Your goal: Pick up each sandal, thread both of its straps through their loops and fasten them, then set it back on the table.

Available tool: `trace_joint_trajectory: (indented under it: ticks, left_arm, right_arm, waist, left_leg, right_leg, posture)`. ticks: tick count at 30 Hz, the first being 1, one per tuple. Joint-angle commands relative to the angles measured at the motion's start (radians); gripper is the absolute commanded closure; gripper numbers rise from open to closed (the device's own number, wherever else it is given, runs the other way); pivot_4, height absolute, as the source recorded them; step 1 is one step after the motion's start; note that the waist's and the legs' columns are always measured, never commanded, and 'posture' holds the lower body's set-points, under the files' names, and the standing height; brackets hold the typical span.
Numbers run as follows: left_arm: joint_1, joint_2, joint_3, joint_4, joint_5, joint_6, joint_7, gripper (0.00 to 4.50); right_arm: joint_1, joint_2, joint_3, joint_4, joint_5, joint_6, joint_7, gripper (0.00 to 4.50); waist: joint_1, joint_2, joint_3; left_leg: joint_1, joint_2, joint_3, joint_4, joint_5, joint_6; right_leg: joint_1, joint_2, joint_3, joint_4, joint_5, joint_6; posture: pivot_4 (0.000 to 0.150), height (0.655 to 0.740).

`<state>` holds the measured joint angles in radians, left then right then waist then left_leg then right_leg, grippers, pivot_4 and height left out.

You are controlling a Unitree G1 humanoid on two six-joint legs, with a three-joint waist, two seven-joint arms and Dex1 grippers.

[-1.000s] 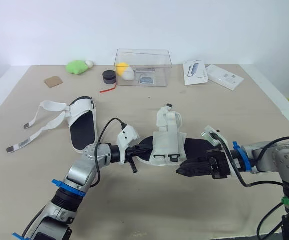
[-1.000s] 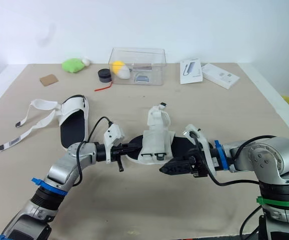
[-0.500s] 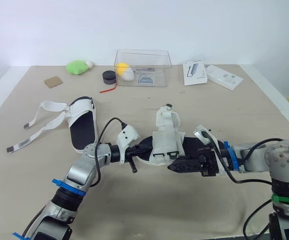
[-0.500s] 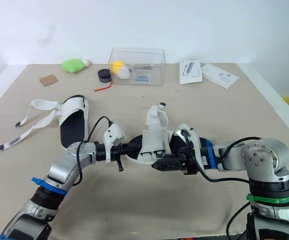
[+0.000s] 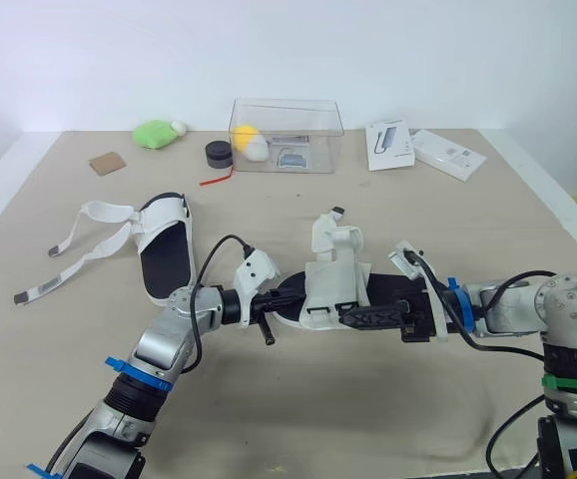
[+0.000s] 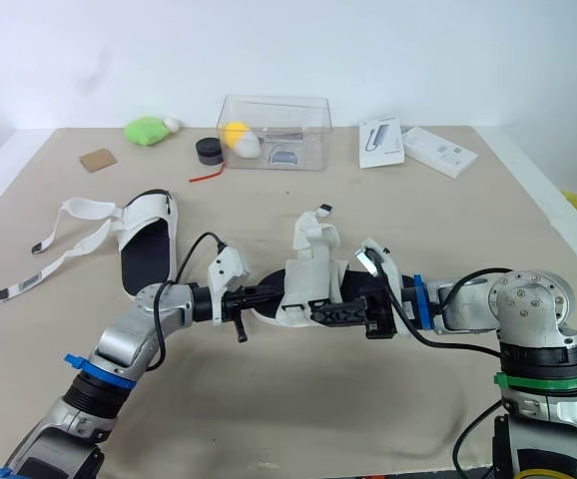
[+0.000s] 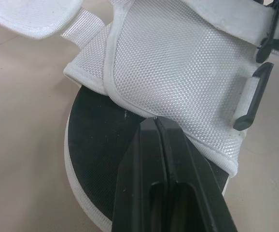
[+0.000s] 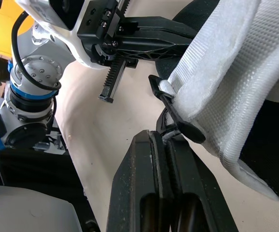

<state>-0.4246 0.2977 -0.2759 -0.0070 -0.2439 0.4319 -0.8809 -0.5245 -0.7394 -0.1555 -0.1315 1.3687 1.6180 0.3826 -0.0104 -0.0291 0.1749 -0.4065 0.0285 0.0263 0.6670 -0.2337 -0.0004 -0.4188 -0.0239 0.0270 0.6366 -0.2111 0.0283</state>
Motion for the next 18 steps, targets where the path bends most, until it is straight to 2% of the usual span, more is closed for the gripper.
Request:
trace_joint_trajectory:
  ticks: [1, 4, 18]
  left_arm:
    - [0.028, 0.004, -0.057, 0.037, 0.021, 0.025, -0.018, 4.50]
    - [0.026, 0.003, -0.056, 0.041, 0.023, 0.023, -0.018, 4.50]
    - [0.033, 0.001, -0.057, 0.036, 0.022, 0.025, -0.015, 4.50]
  right_arm:
    - [0.010, -0.041, -0.005, -0.039, 0.070, -0.004, 0.000, 4.43]
    - [0.071, -0.080, 0.015, -0.103, 0.113, -0.004, 0.018, 4.43]
    - [0.314, -0.179, 0.061, -0.347, 0.078, -0.066, 0.154, 4.43]
  waist:
    - [0.000, 0.000, 0.000]
    - [0.003, 0.000, 0.000]
    - [0.004, 0.000, -0.001]
  left_leg:
    - [0.000, 0.000, 0.000, 0.000, 0.000, 0.000]
    - [-0.001, 0.000, 0.000, 0.000, 0.000, 0.000]
    - [0.000, 0.000, -0.001, 0.002, -0.003, 0.005]
  right_leg:
    - [0.000, 0.000, 0.000, 0.000, 0.000, 0.000]
    - [0.000, -0.001, 0.000, 0.000, -0.001, 0.001]
    - [0.000, 0.000, 0.001, -0.001, -0.001, 0.002]
  posture:
    - [0.150, 0.7400]
    - [0.150, 0.7400]
    - [0.150, 0.7400]
